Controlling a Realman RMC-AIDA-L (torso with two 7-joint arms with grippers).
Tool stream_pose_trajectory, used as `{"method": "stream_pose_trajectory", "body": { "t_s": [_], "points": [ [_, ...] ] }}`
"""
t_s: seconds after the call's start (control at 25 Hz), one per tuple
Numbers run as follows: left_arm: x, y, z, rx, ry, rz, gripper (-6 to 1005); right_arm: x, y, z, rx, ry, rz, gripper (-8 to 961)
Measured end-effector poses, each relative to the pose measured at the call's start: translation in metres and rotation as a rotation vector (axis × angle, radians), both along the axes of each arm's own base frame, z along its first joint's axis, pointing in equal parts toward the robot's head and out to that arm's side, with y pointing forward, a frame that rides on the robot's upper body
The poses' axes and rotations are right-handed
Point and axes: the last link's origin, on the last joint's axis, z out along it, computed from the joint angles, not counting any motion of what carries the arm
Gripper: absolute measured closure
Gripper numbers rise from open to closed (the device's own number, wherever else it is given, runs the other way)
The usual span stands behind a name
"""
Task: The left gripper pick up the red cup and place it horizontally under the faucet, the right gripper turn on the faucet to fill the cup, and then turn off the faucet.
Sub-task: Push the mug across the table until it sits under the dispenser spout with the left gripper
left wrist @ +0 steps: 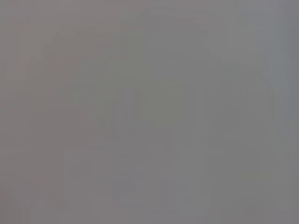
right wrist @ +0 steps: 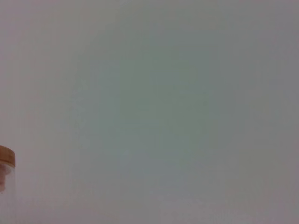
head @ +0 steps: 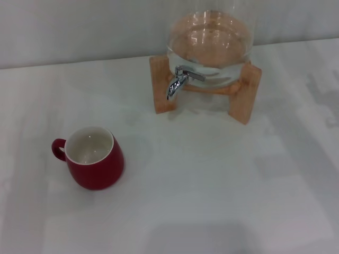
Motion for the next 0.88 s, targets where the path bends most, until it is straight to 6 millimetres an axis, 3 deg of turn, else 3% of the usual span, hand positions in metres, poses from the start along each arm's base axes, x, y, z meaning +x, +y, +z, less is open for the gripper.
{"method": "stream_pose_trajectory", "body": {
  "t_s": [0.88],
  "points": [
    [0.0038,-0.0028,-0.0098,-0.064,0.035,-0.034,120,0.0002,-0.0019,-0.003,-0.017,0.013,0.005,232]
  ]
}}
